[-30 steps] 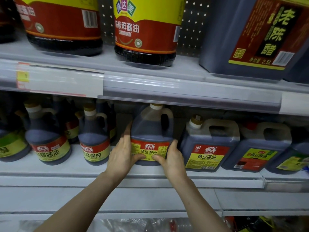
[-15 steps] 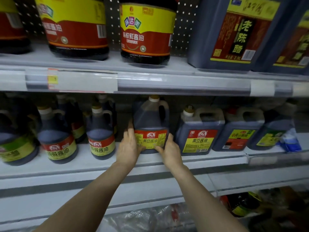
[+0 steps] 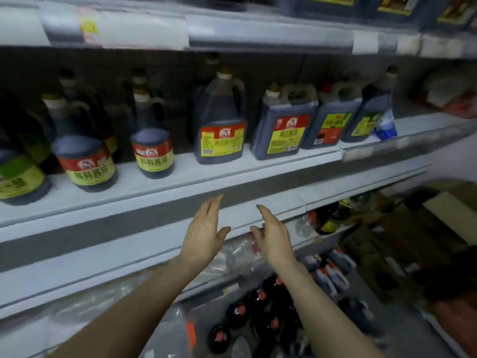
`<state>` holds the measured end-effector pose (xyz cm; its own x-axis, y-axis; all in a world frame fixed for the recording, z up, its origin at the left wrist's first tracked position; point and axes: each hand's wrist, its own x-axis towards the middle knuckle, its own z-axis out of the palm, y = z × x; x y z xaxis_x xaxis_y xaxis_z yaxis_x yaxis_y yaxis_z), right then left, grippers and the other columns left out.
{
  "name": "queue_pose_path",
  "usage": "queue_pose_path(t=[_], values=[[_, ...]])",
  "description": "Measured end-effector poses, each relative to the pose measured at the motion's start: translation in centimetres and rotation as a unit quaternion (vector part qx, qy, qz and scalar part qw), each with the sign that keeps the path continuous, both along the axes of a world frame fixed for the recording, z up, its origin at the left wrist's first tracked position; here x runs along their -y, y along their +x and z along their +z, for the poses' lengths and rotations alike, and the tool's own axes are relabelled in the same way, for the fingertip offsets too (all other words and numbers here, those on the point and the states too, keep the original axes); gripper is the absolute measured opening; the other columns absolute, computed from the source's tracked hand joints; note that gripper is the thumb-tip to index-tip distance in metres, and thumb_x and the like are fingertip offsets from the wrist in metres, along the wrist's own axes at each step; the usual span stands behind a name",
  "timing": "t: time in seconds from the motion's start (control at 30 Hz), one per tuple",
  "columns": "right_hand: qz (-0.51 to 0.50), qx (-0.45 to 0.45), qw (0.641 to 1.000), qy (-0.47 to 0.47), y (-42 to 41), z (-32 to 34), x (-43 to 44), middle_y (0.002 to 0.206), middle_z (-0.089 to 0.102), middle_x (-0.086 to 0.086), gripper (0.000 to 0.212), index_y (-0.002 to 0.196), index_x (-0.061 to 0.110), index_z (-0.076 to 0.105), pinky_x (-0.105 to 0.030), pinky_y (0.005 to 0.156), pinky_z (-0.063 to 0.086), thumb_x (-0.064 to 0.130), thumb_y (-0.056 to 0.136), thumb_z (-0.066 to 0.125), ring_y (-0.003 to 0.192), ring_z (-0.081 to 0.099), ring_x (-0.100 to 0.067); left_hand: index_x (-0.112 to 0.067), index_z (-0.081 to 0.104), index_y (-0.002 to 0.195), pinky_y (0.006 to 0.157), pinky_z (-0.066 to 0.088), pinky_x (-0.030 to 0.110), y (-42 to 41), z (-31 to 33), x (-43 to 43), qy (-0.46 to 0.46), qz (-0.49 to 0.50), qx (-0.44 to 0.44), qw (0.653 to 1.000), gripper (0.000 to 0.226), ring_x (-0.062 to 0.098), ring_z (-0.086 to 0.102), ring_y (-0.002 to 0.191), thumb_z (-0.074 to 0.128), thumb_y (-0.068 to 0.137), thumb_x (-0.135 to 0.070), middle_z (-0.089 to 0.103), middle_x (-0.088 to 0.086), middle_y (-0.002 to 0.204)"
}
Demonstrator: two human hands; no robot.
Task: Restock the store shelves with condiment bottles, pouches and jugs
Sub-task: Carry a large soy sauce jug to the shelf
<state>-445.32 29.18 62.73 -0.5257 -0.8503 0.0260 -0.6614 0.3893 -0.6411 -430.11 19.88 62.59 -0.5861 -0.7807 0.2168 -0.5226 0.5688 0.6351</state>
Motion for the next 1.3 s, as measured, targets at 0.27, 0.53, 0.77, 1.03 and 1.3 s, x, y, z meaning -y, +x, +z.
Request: queue_pose_path(t=[0.27, 0.53, 0.77, 1.03, 1.3], values=[[-0.046, 0.037, 0.997, 0.052, 2.7, -6.6, -12.7, 0.128, 0.067, -0.014, 0.051, 0.142, 0.009, 0.055, -0.025, 0.094, 0.043, 0.003, 0.092, 0.066, 0.117, 0.062, -0.030, -0.009, 0.047, 0.144, 0.108, 0.037, 0.033, 1.9, -6.4, -8.0, 0.066, -0.088, 0.049, 0.993, 0.064, 0.028, 0.049, 0.130, 0.073, 0.086, -0.012, 0.049, 0.009, 0.144], [-0.033, 0.090, 0.987, 0.128, 2.2, -12.1, -19.0, 0.131, 0.065, -0.014, 0.052, 0.142, 0.007, 0.054, -0.032, 0.104, 0.044, 0.002, 0.092, 0.066, 0.120, 0.061, -0.030, -0.009, 0.052, 0.141, 0.110, 0.038, 0.032, 1.6, -10.1, -14.8, 0.113, -0.099, 0.094, 0.984, 0.056, 0.028, 0.051, 0.129, 0.071, 0.088, -0.010, 0.054, 0.010, 0.140], [-0.069, 0.153, 0.972, 0.162, -0.9, -16.6, -26.1, 0.118, 0.068, -0.016, 0.045, 0.138, 0.006, 0.059, -0.028, 0.086, 0.044, 0.000, 0.093, 0.063, 0.111, 0.064, -0.031, -0.006, 0.054, 0.138, 0.109, 0.038, 0.034, -2.1, -15.4, -22.0, 0.181, -0.121, 0.149, 0.965, 0.056, 0.031, 0.052, 0.128, 0.071, 0.084, -0.005, 0.057, 0.014, 0.137], [-0.125, 0.193, 0.948, 0.219, -2.0, -25.3, -32.1, 0.130, 0.066, -0.017, 0.049, 0.140, 0.004, 0.056, -0.028, 0.093, 0.041, 0.005, 0.092, 0.068, 0.120, 0.061, -0.034, -0.014, 0.046, 0.145, 0.106, 0.034, 0.031, -4.8, -24.5, -26.8, 0.247, -0.154, 0.237, 0.927, 0.057, 0.027, 0.046, 0.133, 0.067, 0.092, -0.017, 0.047, 0.009, 0.147], [-0.154, 0.235, 0.923, 0.264, -2.5, -38.5, -33.0, 0.142, 0.059, -0.011, 0.057, 0.147, 0.008, 0.048, -0.024, 0.102, 0.039, 0.017, 0.094, 0.069, 0.130, 0.055, -0.026, -0.015, 0.043, 0.147, 0.101, 0.042, 0.036, -7.8, -37.5, -26.6, 0.285, -0.192, 0.285, 0.895, 0.058, 0.029, 0.053, 0.122, 0.066, 0.093, -0.017, 0.047, 0.007, 0.147]])
